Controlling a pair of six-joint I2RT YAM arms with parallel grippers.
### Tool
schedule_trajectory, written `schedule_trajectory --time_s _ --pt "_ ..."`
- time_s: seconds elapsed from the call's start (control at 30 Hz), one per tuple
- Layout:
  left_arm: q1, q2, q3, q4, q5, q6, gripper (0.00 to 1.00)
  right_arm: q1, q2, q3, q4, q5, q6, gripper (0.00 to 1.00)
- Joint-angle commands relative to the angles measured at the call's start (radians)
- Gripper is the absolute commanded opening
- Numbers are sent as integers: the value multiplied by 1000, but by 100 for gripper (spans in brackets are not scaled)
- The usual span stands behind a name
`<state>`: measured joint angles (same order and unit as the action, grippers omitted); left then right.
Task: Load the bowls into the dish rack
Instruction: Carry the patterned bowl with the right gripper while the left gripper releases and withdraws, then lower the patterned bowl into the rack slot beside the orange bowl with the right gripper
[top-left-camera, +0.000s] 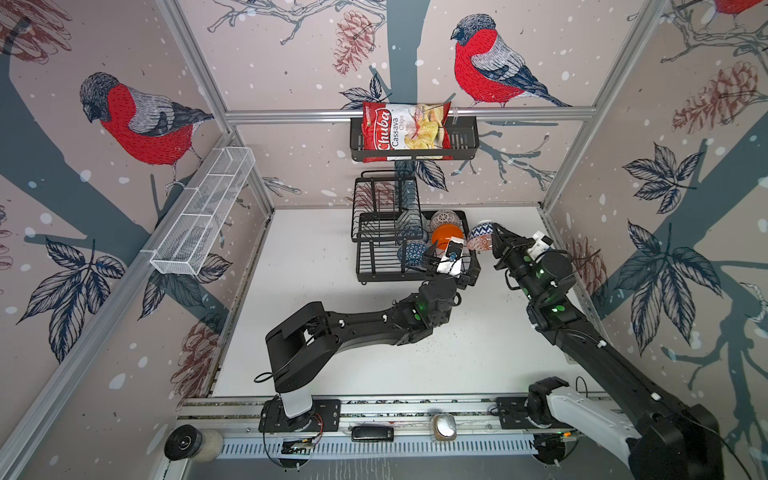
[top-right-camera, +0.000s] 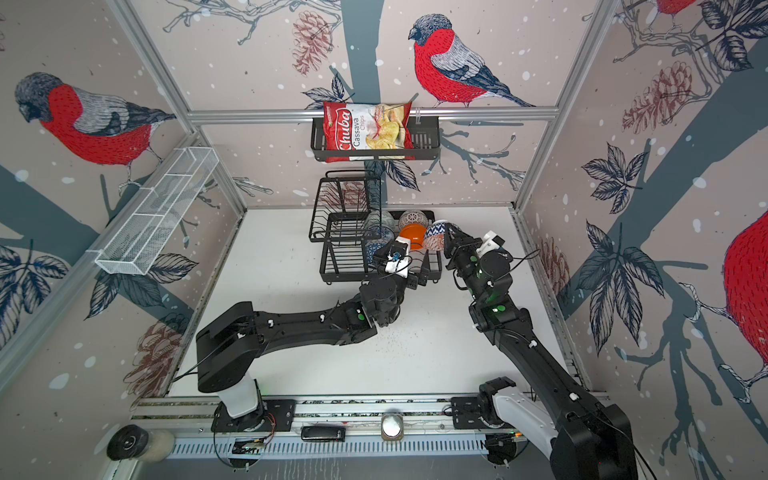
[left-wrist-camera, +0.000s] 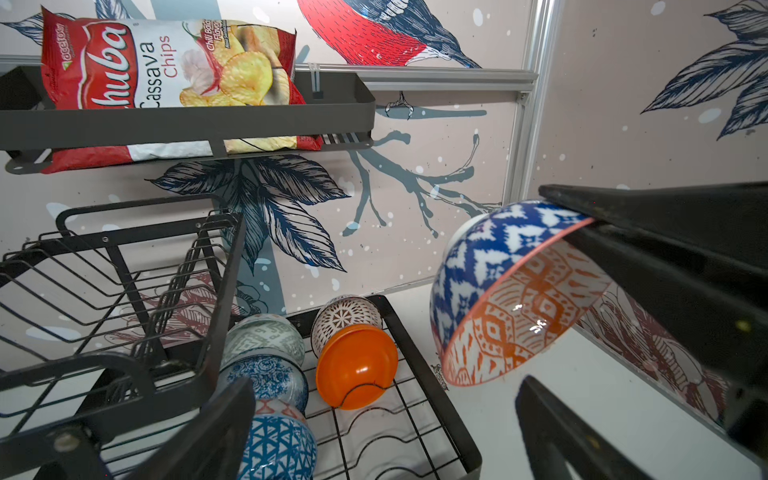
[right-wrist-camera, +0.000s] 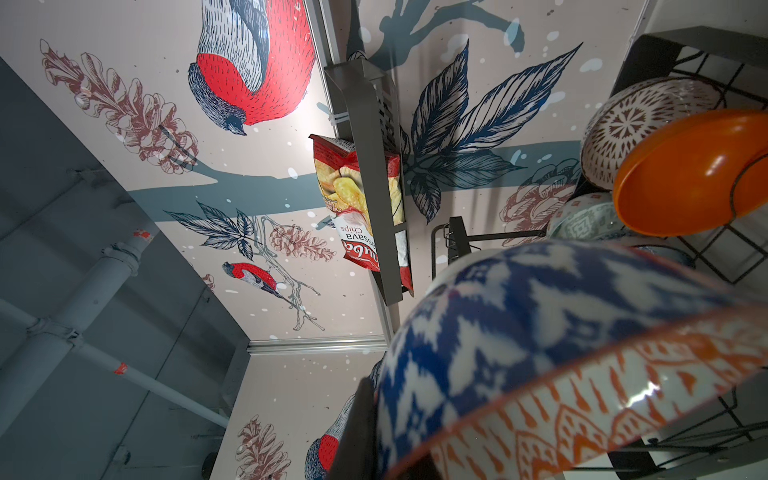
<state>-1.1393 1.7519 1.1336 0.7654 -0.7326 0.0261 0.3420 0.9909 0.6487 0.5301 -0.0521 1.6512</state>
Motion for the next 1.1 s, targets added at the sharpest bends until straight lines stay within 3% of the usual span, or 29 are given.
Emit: schedule_trajectory --time_s 0.0,0.33,0.7,0.9,1.07 --pt "-1 -33 -4 -96 52 -53 98 -15 20 14 98 -3 -11 0" --pt "29 -176 25 -382 234 -120 98 -101 84 39 102 -78 -55 0" --pt "257 -213 204 -761 621 -242 98 -127 128 28 75 -167 -302 0" --pt "322 -223 206 -787 715 -239 98 -116 173 -29 238 -207 -363 0" --pt "341 -242 150 -739 747 -244 98 -76 214 -30 262 -192 -424 0"
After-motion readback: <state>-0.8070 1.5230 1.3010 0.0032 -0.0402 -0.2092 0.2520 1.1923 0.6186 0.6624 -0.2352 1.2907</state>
